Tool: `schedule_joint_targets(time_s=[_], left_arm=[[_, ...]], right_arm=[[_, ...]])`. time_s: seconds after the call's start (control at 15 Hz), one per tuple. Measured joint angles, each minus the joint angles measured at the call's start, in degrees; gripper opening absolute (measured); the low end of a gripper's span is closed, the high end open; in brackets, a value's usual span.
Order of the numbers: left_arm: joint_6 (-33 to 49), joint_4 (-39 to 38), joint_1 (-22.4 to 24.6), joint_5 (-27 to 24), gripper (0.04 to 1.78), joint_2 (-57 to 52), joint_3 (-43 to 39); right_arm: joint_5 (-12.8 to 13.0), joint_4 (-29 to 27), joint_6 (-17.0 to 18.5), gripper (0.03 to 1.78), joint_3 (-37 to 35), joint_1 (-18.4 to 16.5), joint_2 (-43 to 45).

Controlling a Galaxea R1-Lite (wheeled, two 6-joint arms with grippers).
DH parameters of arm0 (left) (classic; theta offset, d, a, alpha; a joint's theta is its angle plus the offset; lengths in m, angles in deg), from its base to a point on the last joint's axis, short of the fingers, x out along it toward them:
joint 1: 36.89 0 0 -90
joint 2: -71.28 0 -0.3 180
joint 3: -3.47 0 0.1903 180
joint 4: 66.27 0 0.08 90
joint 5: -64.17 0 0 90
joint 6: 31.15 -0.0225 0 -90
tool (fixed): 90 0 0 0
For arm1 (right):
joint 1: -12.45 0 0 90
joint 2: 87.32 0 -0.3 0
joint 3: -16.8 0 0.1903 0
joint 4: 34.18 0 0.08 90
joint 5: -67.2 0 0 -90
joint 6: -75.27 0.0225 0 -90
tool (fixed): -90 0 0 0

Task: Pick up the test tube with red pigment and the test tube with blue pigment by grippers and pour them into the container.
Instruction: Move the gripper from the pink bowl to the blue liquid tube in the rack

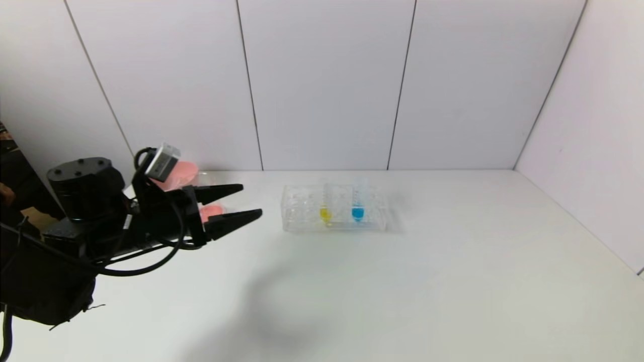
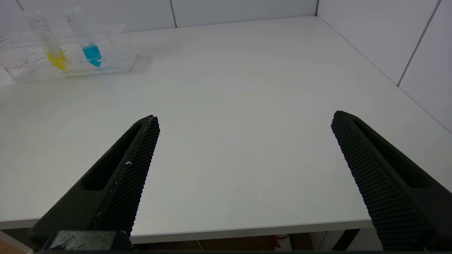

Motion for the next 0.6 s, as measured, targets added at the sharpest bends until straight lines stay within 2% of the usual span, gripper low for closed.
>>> schedule_joint_targets(time_s=[0.07,0.2,0.4,0.6], left_arm=[[-0.04,0.85,-4.8,4.13,1.76,-0.3,-0.23],[-0.26,3.3,-15.91,16.71,1.76,-0.22,0.5],[-0.67,9.91,-30.72,41.7,1.76,3.04,8.48],[-0.89,16.12,-38.0,64.6,1.76,10.29,21.25]], right_arm=[[0.01,0.0,0.0,1.77,0.0,0.0,0.0],[0.0,0.01,0.0,1.77,0.0,0.0,0.0],[0.0,-0.02,0.02,1.77,0.0,0.0,0.0],[0.0,0.0,0.0,1.77,0.0,0.0,0.0]])
